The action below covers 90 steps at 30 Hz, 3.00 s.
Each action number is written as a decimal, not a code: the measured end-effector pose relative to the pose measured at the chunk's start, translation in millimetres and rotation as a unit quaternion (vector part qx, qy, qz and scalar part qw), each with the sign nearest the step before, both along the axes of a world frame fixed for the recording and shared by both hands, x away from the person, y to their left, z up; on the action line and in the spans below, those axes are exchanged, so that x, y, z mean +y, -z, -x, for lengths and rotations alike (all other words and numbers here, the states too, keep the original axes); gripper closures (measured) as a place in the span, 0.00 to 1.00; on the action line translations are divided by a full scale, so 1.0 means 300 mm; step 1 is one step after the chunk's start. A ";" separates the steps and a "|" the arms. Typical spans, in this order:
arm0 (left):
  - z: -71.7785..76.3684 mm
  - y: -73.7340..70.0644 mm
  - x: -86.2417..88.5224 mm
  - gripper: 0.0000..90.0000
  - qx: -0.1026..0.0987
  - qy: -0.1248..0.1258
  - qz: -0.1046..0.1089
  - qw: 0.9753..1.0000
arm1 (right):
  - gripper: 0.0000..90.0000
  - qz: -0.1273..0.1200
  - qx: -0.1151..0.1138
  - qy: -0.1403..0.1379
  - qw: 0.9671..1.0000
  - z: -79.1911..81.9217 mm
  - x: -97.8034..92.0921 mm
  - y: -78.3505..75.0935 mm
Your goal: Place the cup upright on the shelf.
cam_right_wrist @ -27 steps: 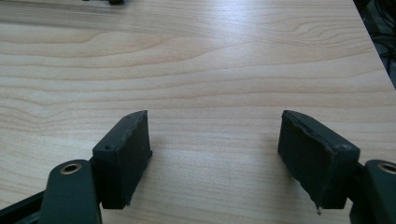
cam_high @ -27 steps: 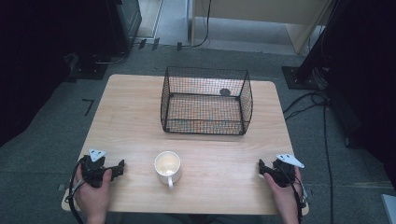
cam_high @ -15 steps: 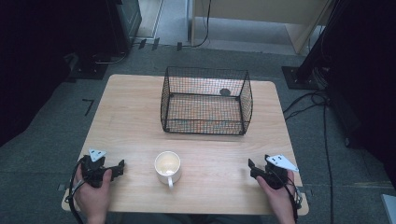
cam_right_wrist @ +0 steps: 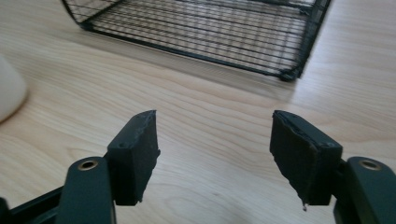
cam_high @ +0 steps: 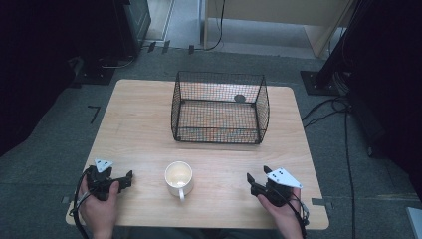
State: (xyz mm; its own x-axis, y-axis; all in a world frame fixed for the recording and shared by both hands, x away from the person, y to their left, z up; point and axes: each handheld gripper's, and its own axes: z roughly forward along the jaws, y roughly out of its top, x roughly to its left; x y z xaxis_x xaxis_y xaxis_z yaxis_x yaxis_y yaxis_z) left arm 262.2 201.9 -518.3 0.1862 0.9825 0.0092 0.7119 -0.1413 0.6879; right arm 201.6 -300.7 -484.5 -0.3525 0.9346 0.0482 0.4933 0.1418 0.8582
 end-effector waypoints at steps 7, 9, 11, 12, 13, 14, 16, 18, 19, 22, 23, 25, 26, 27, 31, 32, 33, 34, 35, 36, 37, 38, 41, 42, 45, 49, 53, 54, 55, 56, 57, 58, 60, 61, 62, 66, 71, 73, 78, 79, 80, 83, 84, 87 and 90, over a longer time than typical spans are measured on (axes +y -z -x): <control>0.000 0.000 -0.001 0.01 0.000 0.000 0.000 1.000 | 0.36 -0.010 -0.003 -0.027 1.000 0.015 0.082 -0.025; 0.000 0.000 -0.001 0.02 0.000 0.000 0.000 1.000 | 0.36 -0.010 -0.005 -0.030 0.999 0.017 0.093 -0.028; 0.000 0.000 -0.001 0.02 0.000 0.000 0.000 1.000 | 0.36 -0.014 -0.008 -0.034 0.999 0.025 0.125 -0.040; 0.000 0.000 -0.001 0.02 0.000 0.000 0.000 1.000 | 0.36 -0.014 -0.008 -0.034 0.999 0.025 0.125 -0.040; 0.000 0.000 -0.001 0.01 0.000 0.000 0.000 1.000 | 0.36 -0.016 -0.009 -0.037 0.999 0.028 0.135 -0.043; 0.000 0.000 -0.001 0.01 0.000 0.000 0.000 1.000 | 0.36 -0.016 -0.011 -0.039 0.999 0.031 0.146 -0.046; 0.000 0.000 -0.001 0.02 0.000 0.000 0.000 1.000 | 0.37 -0.017 -0.013 -0.046 0.999 0.038 0.170 -0.050; 0.000 0.000 -0.001 0.02 0.000 0.000 0.000 1.000 | 0.37 -0.020 -0.014 -0.055 0.998 0.045 0.196 -0.053; 0.000 0.000 -0.001 0.02 0.000 0.000 0.000 1.000 | 0.37 -0.021 -0.012 -0.068 0.997 0.051 0.223 -0.053; 0.000 0.000 -0.001 0.02 0.000 0.001 0.000 1.000 | 0.38 -0.021 -0.010 -0.080 0.997 0.060 0.251 -0.053; 0.000 0.000 -0.001 0.02 0.000 0.000 0.000 1.000 | 0.38 -0.021 -0.010 -0.086 0.996 0.066 0.267 -0.052; 0.000 0.000 -0.001 0.01 0.000 0.001 0.000 1.000 | 0.39 -0.023 -0.011 -0.095 0.995 0.074 0.289 -0.051; 0.000 0.000 -0.001 0.02 0.000 0.001 0.000 1.000 | 0.39 -0.026 -0.010 -0.098 0.995 0.079 0.301 -0.050; 0.000 0.000 -0.001 0.02 0.000 0.000 0.000 1.000 | 0.40 -0.026 -0.011 -0.103 0.994 0.083 0.313 -0.049; 0.000 0.000 -0.001 0.02 0.000 0.001 0.000 1.000 | 0.42 -0.037 -0.011 -0.120 0.992 0.100 0.359 -0.044; 0.000 0.000 -0.001 0.02 0.000 0.001 0.000 1.000 | 0.44 -0.042 -0.009 -0.126 0.991 0.106 0.372 -0.043; 0.000 0.000 -0.001 0.01 0.000 0.001 0.000 1.000 | 0.46 -0.043 -0.008 -0.130 0.990 0.113 0.384 -0.043; 0.000 0.000 -0.001 0.02 0.000 0.000 0.000 1.000 | 0.47 -0.047 -0.008 -0.136 0.990 0.120 0.397 -0.041; 0.000 0.000 -0.001 0.02 0.000 0.000 0.000 1.000 | 0.50 -0.055 -0.004 -0.150 0.987 0.133 0.424 -0.039; 0.000 0.000 -0.001 0.02 0.000 0.000 0.000 1.000 | 0.50 -0.055 -0.004 -0.150 0.987 0.133 0.424 -0.039; 0.000 0.000 -0.001 0.02 0.000 0.000 0.000 1.000 | 0.51 -0.056 -0.001 -0.158 0.986 0.140 0.440 -0.037; 0.000 0.000 -0.001 0.01 0.000 0.000 0.000 1.000 | 0.52 -0.054 0.001 -0.166 0.985 0.144 0.455 -0.034; 0.000 0.000 -0.001 0.02 0.000 0.000 0.000 1.000 | 0.54 -0.053 0.008 -0.184 0.982 0.156 0.499 -0.028; 0.000 0.000 -0.001 0.02 0.000 0.000 0.000 1.000 | 0.54 -0.053 0.009 -0.185 0.981 0.159 0.513 -0.026; 0.000 0.000 -0.001 0.02 0.000 0.000 0.000 1.000 | 0.56 -0.052 0.013 -0.194 0.980 0.165 0.553 -0.021; 0.000 0.000 -0.001 0.02 0.000 0.000 0.000 1.000 | 0.61 -0.048 0.017 -0.187 0.981 0.162 0.597 -0.009; 0.000 0.000 -0.001 0.02 0.000 0.000 0.000 1.000 | 0.67 -0.040 0.017 -0.183 0.982 0.150 0.616 0.004; 0.000 0.000 -0.001 0.02 0.000 0.000 0.000 1.000 | 0.70 -0.032 0.015 -0.177 0.984 0.149 0.619 0.009; 0.000 0.000 -0.001 0.02 0.000 0.000 0.000 1.000 | 0.74 -0.022 0.011 -0.173 0.985 0.147 0.620 0.013; 0.000 0.000 -0.001 0.02 0.000 0.000 0.000 1.000 | 0.76 -0.019 0.012 -0.174 0.984 0.145 0.619 0.016; 0.000 0.000 -0.001 0.02 0.000 0.000 0.000 1.000 | 0.80 -0.022 0.010 -0.179 0.983 0.142 0.615 0.018; 0.000 0.000 -0.001 0.02 0.000 0.000 0.000 1.000 | 0.85 -0.019 0.008 -0.183 0.983 0.141 0.612 0.019; 0.000 0.000 -0.001 0.02 0.000 0.000 0.000 1.000 | 0.88 -0.007 0.000 -0.177 0.984 0.138 0.601 0.019; 0.000 0.000 -0.001 0.02 0.000 0.000 0.000 1.000 | 0.88 -0.010 0.004 -0.176 0.984 0.132 0.590 0.018; 0.000 0.000 -0.001 0.02 0.000 0.000 0.000 1.000 | 0.89 -0.014 0.008 -0.176 0.984 0.128 0.584 0.017; 0.000 0.000 -0.001 0.02 0.000 0.000 0.000 1.000 | 0.90 -0.013 0.010 -0.186 0.982 0.115 0.558 0.015; 0.000 0.000 -0.001 0.02 0.000 0.001 0.000 1.000 | 0.90 -0.016 0.002 -0.189 0.982 0.112 0.539 0.011; 0.000 0.000 -0.001 0.02 0.000 0.001 0.000 1.000 | 0.90 -0.027 -0.010 -0.188 0.982 0.111 0.519 -0.001; 0.000 0.000 -0.001 0.02 0.000 0.000 0.000 1.000 | 0.90 -0.039 -0.025 -0.178 0.983 0.104 0.479 -0.029; 0.000 0.000 -0.001 0.02 -0.001 0.000 0.001 1.000 | 0.90 -0.039 -0.025 -0.178 0.983 0.104 0.479 -0.029; 0.000 0.000 -0.001 0.02 0.000 0.000 0.000 1.000 | 0.90 -0.040 -0.028 -0.177 0.983 0.102 0.474 -0.032; 0.000 0.000 -0.001 0.02 0.000 0.001 0.000 1.000 | 0.91 -0.047 -0.035 -0.167 0.984 0.092 0.445 -0.049; 0.000 0.000 -0.001 0.02 0.000 0.001 0.000 1.000 | 0.91 -0.047 -0.035 -0.167 0.984 0.092 0.445 -0.049; 0.000 0.000 -0.001 0.02 0.000 0.001 0.000 1.000 | 0.91 -0.051 -0.043 -0.161 0.985 0.086 0.425 -0.068; 0.000 0.000 -0.001 0.02 0.000 0.001 0.000 1.000 | 0.91 -0.056 -0.051 -0.155 0.985 0.083 0.412 -0.089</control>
